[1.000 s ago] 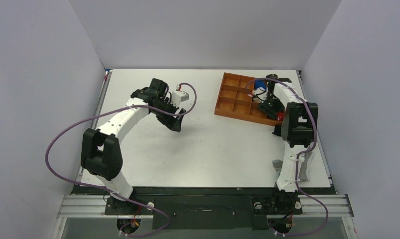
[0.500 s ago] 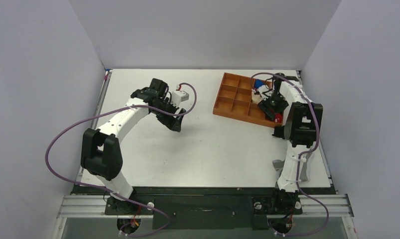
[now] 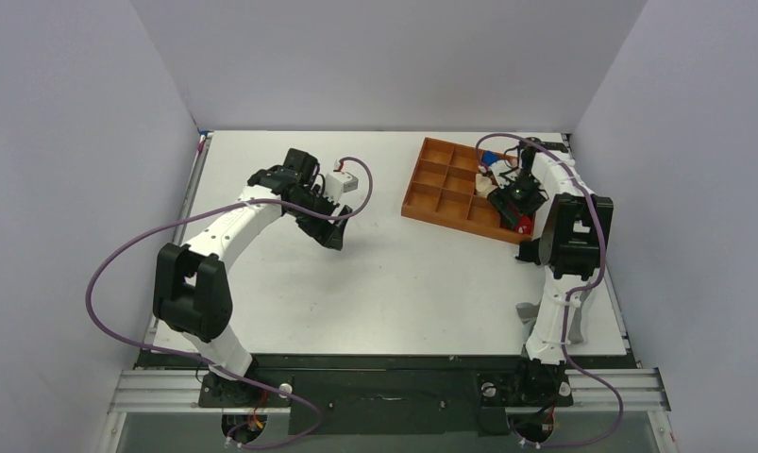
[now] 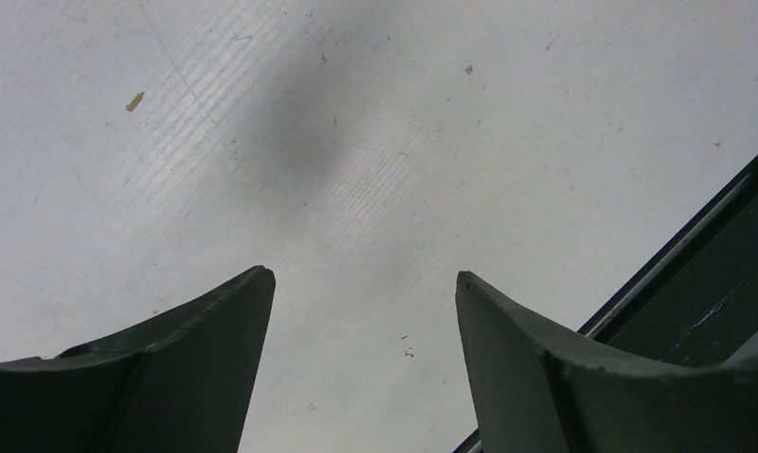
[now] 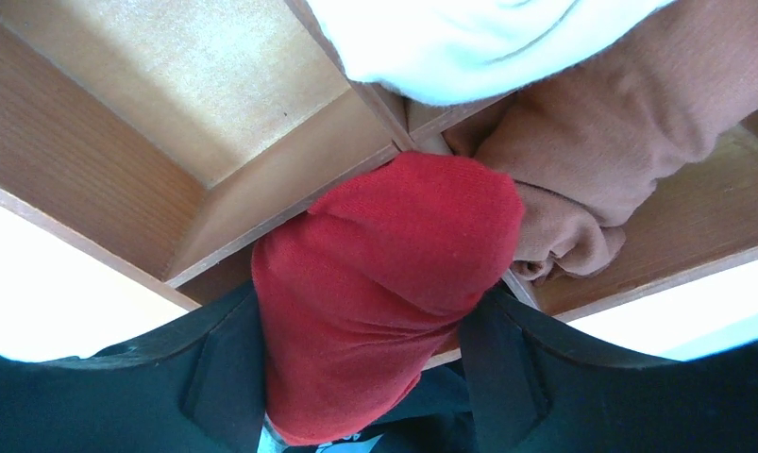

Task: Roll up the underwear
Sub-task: Place the underwear in the storage box.

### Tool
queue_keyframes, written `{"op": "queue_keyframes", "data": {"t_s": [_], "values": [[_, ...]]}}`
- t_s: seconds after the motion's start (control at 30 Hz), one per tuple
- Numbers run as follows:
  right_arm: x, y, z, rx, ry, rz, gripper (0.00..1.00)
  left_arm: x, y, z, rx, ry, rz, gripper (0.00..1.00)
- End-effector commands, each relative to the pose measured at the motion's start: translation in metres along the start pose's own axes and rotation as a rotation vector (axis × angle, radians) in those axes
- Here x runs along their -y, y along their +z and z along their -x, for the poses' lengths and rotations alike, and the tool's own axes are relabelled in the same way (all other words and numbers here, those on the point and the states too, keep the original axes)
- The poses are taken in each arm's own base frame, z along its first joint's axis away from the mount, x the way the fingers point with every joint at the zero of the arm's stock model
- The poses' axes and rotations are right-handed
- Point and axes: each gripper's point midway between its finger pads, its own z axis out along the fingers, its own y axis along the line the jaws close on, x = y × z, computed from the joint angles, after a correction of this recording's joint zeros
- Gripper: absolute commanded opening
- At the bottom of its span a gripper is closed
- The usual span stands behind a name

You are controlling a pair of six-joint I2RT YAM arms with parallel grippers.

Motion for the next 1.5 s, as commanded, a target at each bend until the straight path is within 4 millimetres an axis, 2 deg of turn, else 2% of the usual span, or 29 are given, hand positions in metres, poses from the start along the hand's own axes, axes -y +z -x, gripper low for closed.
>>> {"op": "queue_keyframes", "data": {"t_s": [0.0,0.27,0.67,1.0,1.47], "values": [[-0.004,-0.030,0.013,0.083,0.023,0.008,0.61,0.001,-0.011,0.012,0.048,0.021,0.003,0.68],[-0.001,-0.042,0.012,0.102,0.044,-0.005,0.61,0.002,-0.014,0.013,0.054,0.024,0.008,0.68],[-0.005,-0.039,0.011,0.120,0.150,0.018,0.69,0.003,-0.014,0.014,0.057,0.025,0.003,0.68],[0.003,-0.042,0.015,0.158,0.215,0.008,0.71,0.003,-0.013,0.012,0.051,0.025,0.002,0.68],[0.001,-0.027,0.004,0.121,0.207,-0.001,0.45,0.003,-0.013,0.012,0.050,0.024,0.001,0.68]]}}
